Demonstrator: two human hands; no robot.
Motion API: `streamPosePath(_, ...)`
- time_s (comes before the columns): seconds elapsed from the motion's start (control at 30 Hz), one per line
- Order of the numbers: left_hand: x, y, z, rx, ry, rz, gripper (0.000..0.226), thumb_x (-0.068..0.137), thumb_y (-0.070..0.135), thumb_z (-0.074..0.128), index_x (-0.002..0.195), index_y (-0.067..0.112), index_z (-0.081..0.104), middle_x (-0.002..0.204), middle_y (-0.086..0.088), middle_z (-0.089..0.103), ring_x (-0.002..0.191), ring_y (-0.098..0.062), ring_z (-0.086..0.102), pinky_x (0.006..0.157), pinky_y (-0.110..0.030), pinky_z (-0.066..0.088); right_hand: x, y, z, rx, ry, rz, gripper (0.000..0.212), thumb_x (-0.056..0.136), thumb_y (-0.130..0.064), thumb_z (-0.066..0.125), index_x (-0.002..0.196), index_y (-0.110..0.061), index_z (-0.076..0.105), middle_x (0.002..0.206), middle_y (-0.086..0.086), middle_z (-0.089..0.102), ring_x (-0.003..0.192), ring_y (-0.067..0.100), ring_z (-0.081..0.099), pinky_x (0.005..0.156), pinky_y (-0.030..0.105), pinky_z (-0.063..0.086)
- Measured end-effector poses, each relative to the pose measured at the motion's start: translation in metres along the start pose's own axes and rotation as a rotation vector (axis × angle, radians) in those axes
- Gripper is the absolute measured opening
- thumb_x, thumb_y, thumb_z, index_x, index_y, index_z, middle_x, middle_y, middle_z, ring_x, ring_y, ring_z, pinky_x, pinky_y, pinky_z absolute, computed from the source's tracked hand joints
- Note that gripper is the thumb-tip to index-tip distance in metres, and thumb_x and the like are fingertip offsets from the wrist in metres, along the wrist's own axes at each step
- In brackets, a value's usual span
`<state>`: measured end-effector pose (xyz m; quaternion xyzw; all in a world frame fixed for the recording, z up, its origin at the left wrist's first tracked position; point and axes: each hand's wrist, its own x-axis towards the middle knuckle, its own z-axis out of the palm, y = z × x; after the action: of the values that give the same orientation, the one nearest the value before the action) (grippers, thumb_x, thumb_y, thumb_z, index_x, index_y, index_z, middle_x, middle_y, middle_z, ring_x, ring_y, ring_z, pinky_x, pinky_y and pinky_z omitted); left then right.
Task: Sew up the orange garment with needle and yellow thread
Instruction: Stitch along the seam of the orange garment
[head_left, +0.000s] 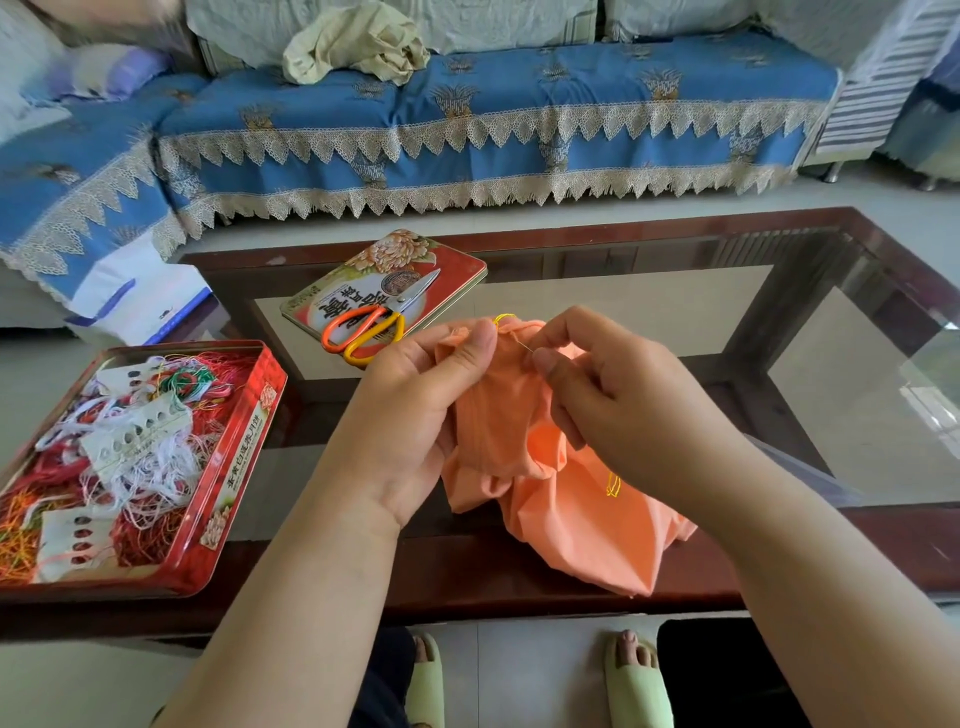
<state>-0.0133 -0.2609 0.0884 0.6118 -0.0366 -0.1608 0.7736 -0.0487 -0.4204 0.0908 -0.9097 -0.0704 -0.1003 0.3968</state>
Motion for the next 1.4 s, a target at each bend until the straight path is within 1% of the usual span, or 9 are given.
streamPosePath(0.23,0.0,-0.001,0.004,-0.111,-0.001,-0.036,0.033,0.08,0.032,0.064,0.1,0.008,0.074,0.102,-0.016,0.071,0.1,-0.03,0.067,0.085,-0.04,0.055,-0.001,-0.003,0.002,-0.036,0.013,-0.002,0.011,0.1,-0.028,0.047,0.093,-0.036,0.046,0.057,0.004,0.061,0.046,0.02,0.05,0.052,0.042,0.047)
streamPosePath(0.47,-0.002,0.0,0.007,-0.171,-0.04,-0.072,0.016,0.077,0.023,0.063,0.079,0.02,0.079,0.083,-0.003,0.074,0.082,-0.016,0.07,0.074,-0.031,0.057,-0.003,-0.006,0.004,-0.052,0.037,-0.021,0.009,0.099,-0.031,0.045,0.093,-0.037,0.045,0.057,0.002,0.06,0.047,0.02,0.052,0.052,0.041,0.048)
streamPosePath(0.6,-0.002,0.0,0.007,-0.177,-0.035,-0.072,0.015,0.074,0.02,0.065,0.08,0.019,0.079,0.082,-0.003,0.074,0.078,-0.015,0.071,0.065,-0.028,0.058,-0.003,-0.006,0.005,-0.049,0.043,-0.025,0.008,0.1,-0.03,0.045,0.094,-0.035,0.045,0.057,0.002,0.059,0.048,0.02,0.052,0.053,0.041,0.047)
streamPosePath(0.77,-0.002,-0.001,0.007,-0.125,-0.031,-0.061,0.016,0.073,0.02,0.067,0.085,0.017,0.077,0.085,-0.006,0.074,0.081,-0.017,0.071,0.065,-0.028,0.059,-0.003,-0.006,0.007,-0.026,0.059,-0.016,0.009,0.1,-0.026,0.046,0.092,-0.03,0.046,0.055,-0.001,0.057,0.046,0.017,0.05,0.052,0.042,0.046)
streamPosePath(0.93,-0.004,0.0,0.008,-0.122,-0.083,-0.091,0.015,0.073,0.018,0.066,0.079,0.019,0.079,0.086,-0.007,0.075,0.079,-0.017,0.073,0.068,-0.029,0.061,-0.004,-0.01,0.011,0.059,0.071,0.052,0.014,0.099,-0.03,0.045,0.087,-0.023,0.046,0.058,-0.007,0.059,0.056,0.009,0.055,0.055,0.022,0.044)
streamPosePath(1.03,-0.002,0.0,0.006,-0.098,-0.073,-0.077,0.016,0.076,0.016,0.066,0.087,0.015,0.078,0.089,-0.01,0.075,0.08,-0.02,0.072,0.067,-0.03,0.061,-0.005,-0.017,0.006,0.224,-0.013,0.142,0.016,0.099,-0.035,0.044,0.088,-0.023,0.047,0.061,-0.008,0.067,0.05,0.004,0.058,0.052,0.015,0.044)
streamPosePath(1.1,-0.001,0.0,0.003,-0.071,-0.042,-0.063,0.016,0.075,0.019,0.067,0.087,0.016,0.078,0.088,-0.008,0.074,0.081,-0.02,0.072,0.067,-0.03,0.06,-0.004,-0.018,-0.002,0.273,-0.149,0.146,0.021,0.098,-0.034,0.045,0.088,-0.017,0.051,0.072,-0.006,0.073,0.052,0.007,0.064,0.06,0.022,0.051)
streamPosePath(1.2,0.002,-0.001,-0.003,-0.025,-0.009,-0.049,0.02,0.071,0.024,0.07,0.088,0.017,0.077,0.088,-0.006,0.074,0.084,-0.019,0.07,0.069,-0.031,0.058,-0.003,-0.013,-0.014,0.259,-0.348,0.176,0.028,0.1,-0.027,0.045,0.084,-0.008,0.057,0.075,-0.005,0.075,0.061,0.013,0.07,0.067,0.021,0.053)
streamPosePath(1.4,-0.002,-0.004,0.005,0.063,-0.094,-0.061,0.019,0.076,0.02,0.069,0.092,0.013,0.074,0.085,-0.006,0.074,0.077,-0.014,0.071,0.065,-0.025,0.058,-0.001,-0.012,-0.013,0.334,-0.299,0.208,0.035,0.098,-0.033,0.048,0.081,-0.008,0.065,0.071,0.002,0.074,0.059,0.018,0.071,0.067,0.025,0.057)
